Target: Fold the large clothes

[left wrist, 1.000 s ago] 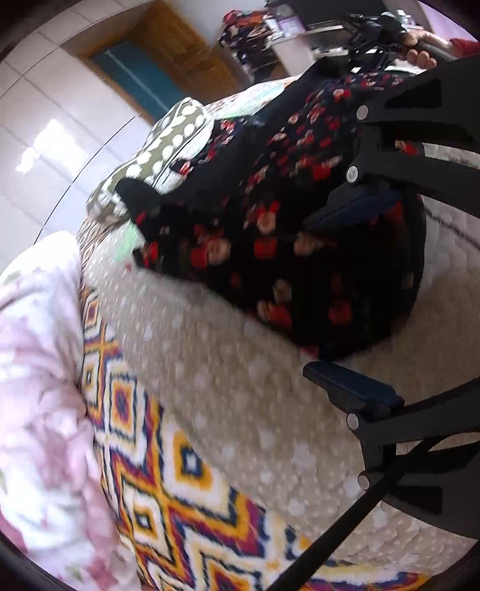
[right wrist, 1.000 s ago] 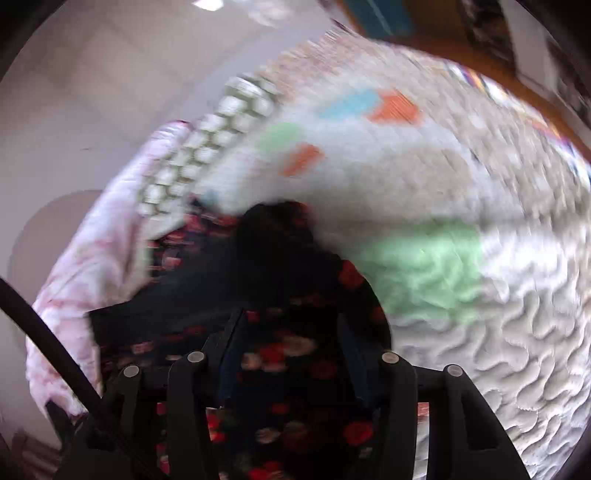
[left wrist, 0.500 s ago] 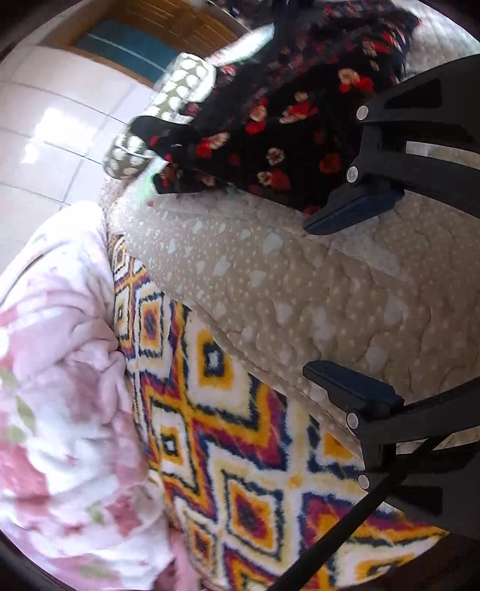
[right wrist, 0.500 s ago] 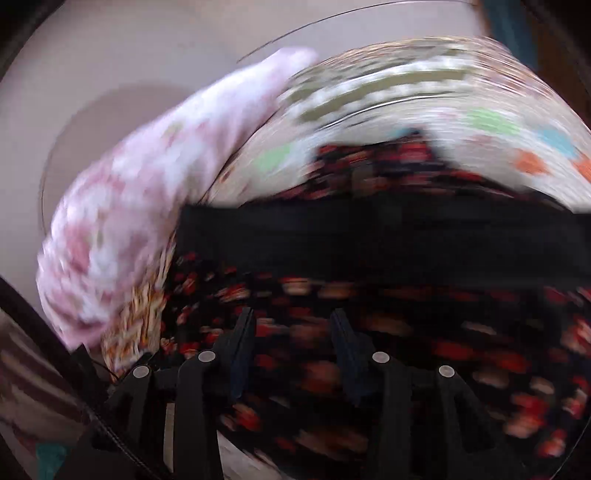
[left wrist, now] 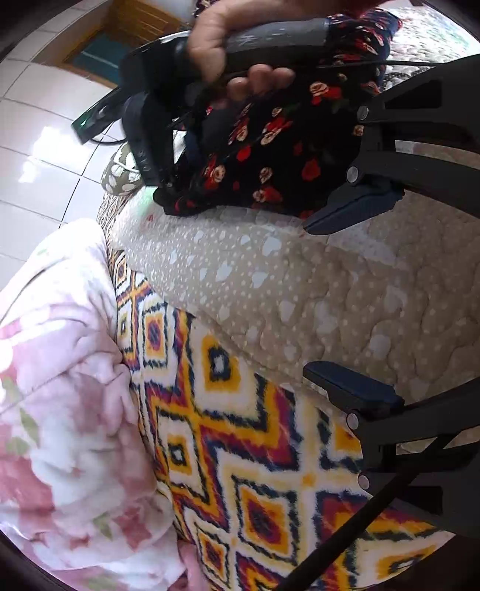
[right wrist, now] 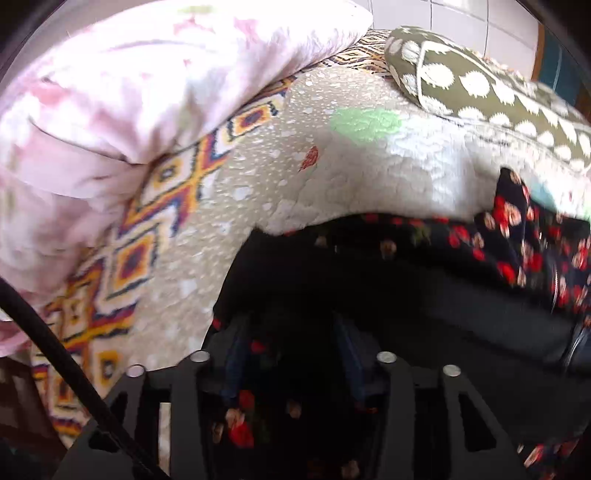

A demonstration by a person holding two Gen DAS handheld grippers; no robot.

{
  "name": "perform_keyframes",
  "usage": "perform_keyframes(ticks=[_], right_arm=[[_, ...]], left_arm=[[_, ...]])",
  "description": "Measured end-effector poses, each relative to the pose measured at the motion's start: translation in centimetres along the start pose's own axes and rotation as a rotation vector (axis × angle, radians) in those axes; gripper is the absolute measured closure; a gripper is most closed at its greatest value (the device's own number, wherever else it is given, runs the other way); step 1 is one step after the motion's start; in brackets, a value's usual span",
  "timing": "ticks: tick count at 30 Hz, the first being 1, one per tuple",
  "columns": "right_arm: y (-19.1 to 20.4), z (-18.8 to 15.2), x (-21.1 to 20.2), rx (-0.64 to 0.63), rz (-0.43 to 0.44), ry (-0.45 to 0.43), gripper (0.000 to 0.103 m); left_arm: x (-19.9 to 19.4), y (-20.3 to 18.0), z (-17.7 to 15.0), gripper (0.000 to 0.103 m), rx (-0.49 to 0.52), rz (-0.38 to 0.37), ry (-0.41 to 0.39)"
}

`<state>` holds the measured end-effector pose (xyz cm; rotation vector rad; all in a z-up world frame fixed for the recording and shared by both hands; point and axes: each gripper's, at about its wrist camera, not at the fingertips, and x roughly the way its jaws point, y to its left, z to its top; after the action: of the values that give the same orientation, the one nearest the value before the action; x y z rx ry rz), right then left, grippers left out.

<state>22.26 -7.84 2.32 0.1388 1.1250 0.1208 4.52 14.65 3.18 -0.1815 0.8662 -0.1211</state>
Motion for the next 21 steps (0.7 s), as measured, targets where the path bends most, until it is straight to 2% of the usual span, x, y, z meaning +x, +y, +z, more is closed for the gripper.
perform_keyframes(ticks=[2, 5, 8, 11, 13, 17, 21], right_arm=[[-0.1, -0.2, -1.2, 0.015, 0.012, -0.030, 0.047], [-1.8, -1.3, -5.0, 0.051, 0.076, -0.127, 0.047], [-4.8, -4.7, -8.8, 0.101, 0.165, -0.173, 0.047], [-8.2, -9.0, -10.9, 0.143, 0.227, -0.161, 0.047], [-11.7, -12.5, -11.8, 0.196, 0.224, -0.158, 0.047], [-19.9, -18.5, -13.1, 0.330, 0.154, -0.168, 0.048], [-28.6, -24.2, -15.8, 0.523, 0.108, -0.251, 0.051]], left_arm=[[-0.2, -0.2, 0.1, 0.033, 0.002, 0.008, -0.004], [-0.8, -0.3, 0.3, 0.033, -0.011, 0.006, -0.028], [-1.8, -0.9, 0.5, 0.033, -0.020, -0.016, -0.059], [-2.7, -2.2, 0.4, 0.033, -0.021, -0.055, -0.080], [-3.0, -3.5, 0.1, 0.033, -0.006, -0.073, -0.079], [-3.3, -6.7, -1.1, 0.033, 0.063, -0.102, -0.050], [-3.3, -9.7, -2.7, 0.033, 0.136, -0.112, -0.035]])
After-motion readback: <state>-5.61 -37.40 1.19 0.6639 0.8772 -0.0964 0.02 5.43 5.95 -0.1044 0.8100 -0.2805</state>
